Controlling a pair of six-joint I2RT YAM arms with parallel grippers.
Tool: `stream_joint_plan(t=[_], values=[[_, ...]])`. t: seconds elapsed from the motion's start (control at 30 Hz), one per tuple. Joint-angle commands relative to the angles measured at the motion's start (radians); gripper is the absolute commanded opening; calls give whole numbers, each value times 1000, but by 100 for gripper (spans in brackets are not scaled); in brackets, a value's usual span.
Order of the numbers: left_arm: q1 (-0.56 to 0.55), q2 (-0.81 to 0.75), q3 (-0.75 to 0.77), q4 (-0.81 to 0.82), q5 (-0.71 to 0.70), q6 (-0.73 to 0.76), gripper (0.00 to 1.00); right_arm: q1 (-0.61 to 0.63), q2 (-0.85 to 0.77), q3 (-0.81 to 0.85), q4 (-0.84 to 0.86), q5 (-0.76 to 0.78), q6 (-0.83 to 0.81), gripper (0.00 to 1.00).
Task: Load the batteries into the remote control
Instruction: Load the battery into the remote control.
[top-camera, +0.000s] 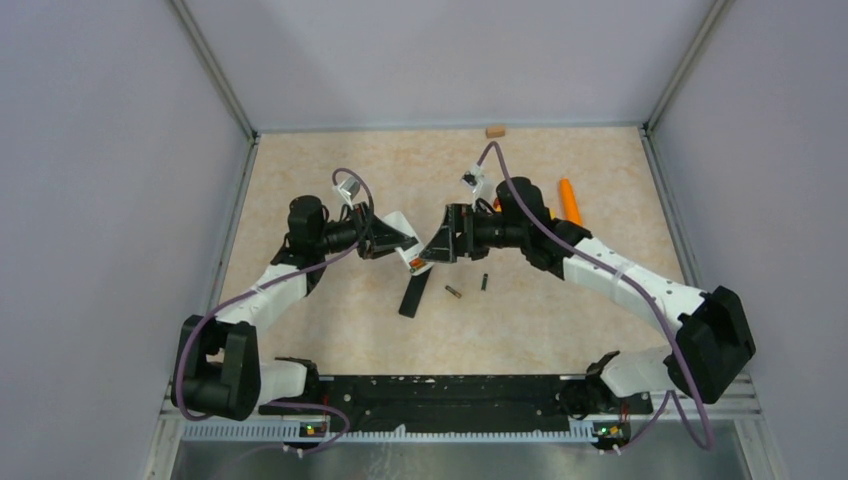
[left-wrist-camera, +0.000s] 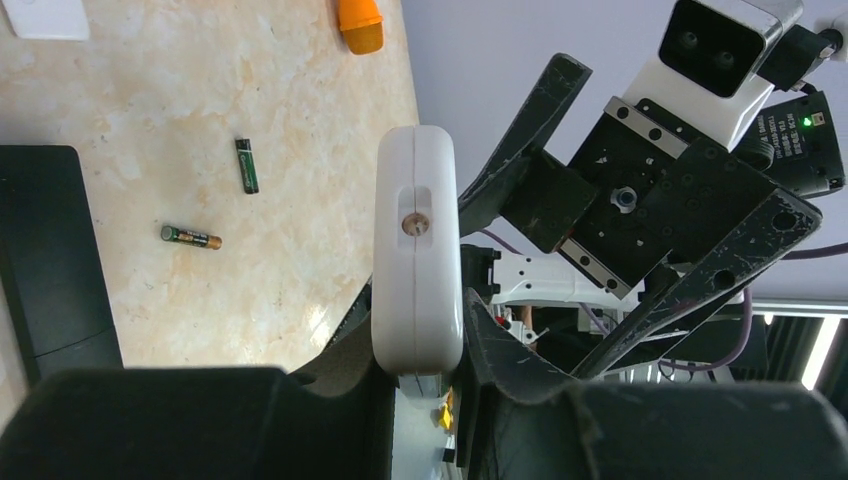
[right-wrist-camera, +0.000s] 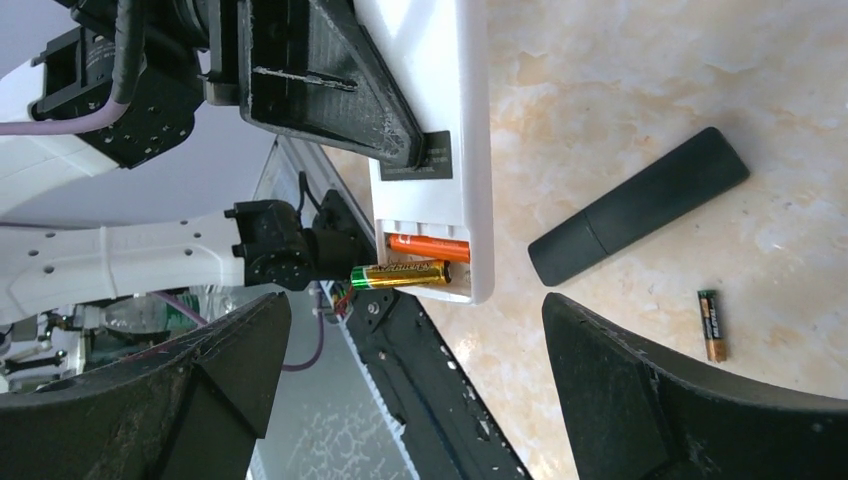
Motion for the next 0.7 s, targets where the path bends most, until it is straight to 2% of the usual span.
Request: stream_joint_plan(t=[0.0, 0.4, 0.67], values=[[4, -11, 40, 72, 35, -21, 0, 20, 36, 36, 93, -66, -21, 99], [4, -10, 33, 79, 41, -34, 0, 67, 130, 108, 49, -95, -52, 98], [4, -14, 30, 80, 45, -35, 0, 68, 155, 115, 62, -91, -27, 83]])
